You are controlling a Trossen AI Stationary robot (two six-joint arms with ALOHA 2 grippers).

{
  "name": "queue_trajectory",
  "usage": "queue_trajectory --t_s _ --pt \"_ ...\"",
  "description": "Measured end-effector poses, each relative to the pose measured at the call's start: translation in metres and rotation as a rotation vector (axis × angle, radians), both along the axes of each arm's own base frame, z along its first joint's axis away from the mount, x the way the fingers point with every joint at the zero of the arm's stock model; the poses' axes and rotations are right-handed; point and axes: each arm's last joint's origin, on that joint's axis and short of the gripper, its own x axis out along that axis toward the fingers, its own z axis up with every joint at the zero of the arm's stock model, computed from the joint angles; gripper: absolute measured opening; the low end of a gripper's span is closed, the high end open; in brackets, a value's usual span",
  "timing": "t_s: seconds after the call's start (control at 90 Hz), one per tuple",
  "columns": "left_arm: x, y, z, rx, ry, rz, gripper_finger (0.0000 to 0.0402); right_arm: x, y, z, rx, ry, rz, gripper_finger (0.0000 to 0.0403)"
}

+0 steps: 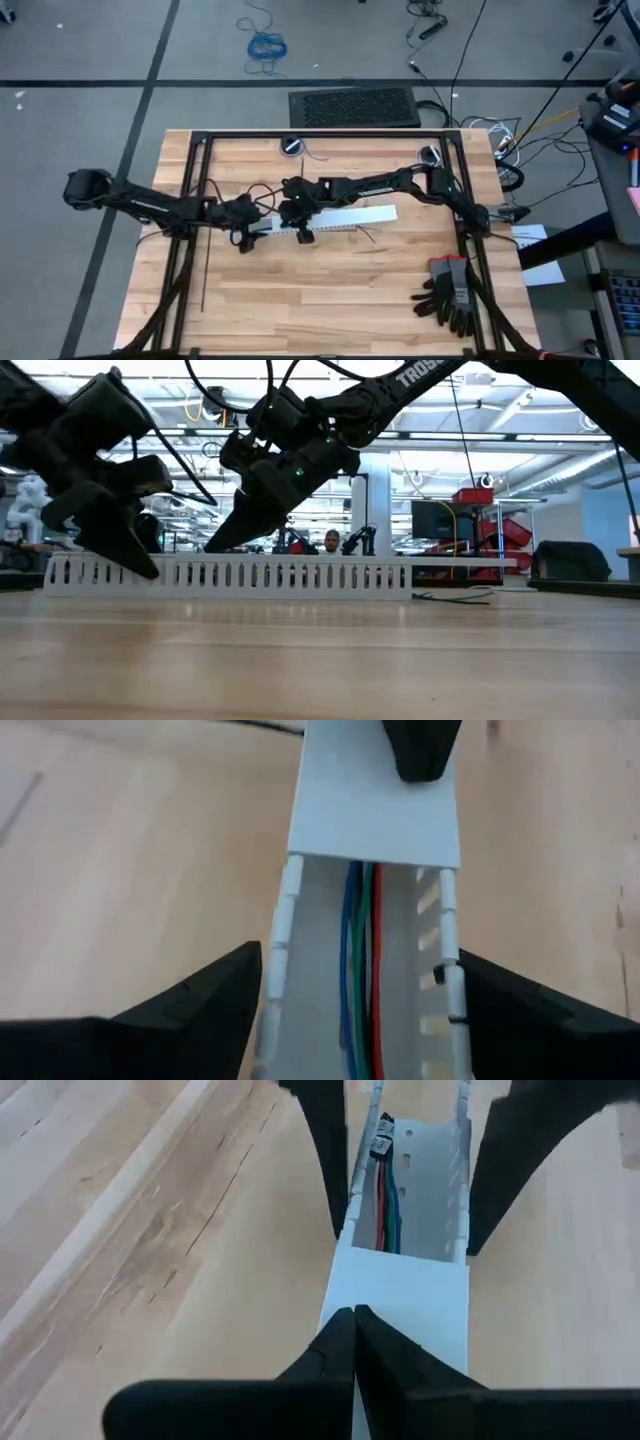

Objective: Ziptie cables
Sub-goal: Close the cable duct

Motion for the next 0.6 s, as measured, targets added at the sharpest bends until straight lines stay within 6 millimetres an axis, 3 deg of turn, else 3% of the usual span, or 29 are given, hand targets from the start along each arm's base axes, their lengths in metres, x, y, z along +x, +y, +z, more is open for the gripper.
queue_trajectory --t_s 0.6 --pt "-0.008 0.000 -0.014 0.010 -0.167 0.001 0.0284 0.001 0.000 0.003 0.010 0.002 -0.011 0.0000"
